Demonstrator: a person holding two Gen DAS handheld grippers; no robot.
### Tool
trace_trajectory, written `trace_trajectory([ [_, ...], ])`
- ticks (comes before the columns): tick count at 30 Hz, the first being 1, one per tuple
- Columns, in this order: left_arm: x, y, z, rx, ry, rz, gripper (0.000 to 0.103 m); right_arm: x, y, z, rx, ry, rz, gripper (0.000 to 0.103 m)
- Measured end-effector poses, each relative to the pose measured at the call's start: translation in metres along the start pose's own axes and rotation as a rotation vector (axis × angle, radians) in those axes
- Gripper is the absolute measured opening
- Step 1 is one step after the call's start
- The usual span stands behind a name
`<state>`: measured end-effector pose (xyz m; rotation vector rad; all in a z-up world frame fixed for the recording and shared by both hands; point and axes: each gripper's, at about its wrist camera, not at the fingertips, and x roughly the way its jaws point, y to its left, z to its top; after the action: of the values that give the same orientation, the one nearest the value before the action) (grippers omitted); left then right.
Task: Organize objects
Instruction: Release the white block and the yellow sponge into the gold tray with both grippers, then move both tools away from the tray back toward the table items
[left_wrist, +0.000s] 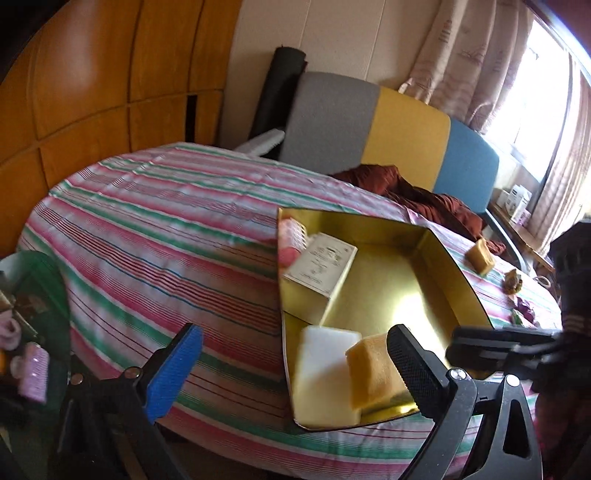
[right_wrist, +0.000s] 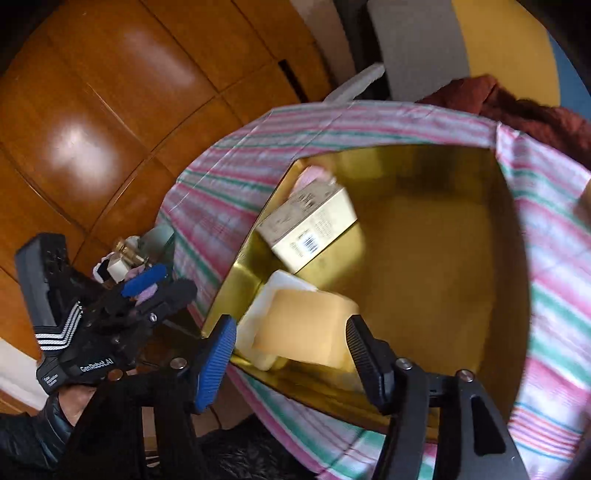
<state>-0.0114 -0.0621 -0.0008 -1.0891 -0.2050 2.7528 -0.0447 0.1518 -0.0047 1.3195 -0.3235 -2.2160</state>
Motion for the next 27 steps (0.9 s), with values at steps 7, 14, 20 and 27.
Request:
trace_trajectory([
  [7,0.001,-0.011,0.005,0.020,-0.032,0.076,0.103,-0.004,-0.002,-0.024,-0.011,0.012,-0.079,0.070],
  [14,0.002,-0.035,0.005,0.067,-0.033,0.066,0.103,-0.024,-0.004,-0.036,-0.040,-0.077,-0.274,0.078],
  [20,0.005,-0.061,0.004,0.134,-0.033,0.037,0.102,-0.043,-0.026,-0.045,0.018,-0.134,-0.360,0.080],
  [27,0.010,-0.098,0.007,0.220,-0.033,-0.010,0.102,-0.076,-0.055,-0.057,0.091,-0.191,-0.444,0.080],
])
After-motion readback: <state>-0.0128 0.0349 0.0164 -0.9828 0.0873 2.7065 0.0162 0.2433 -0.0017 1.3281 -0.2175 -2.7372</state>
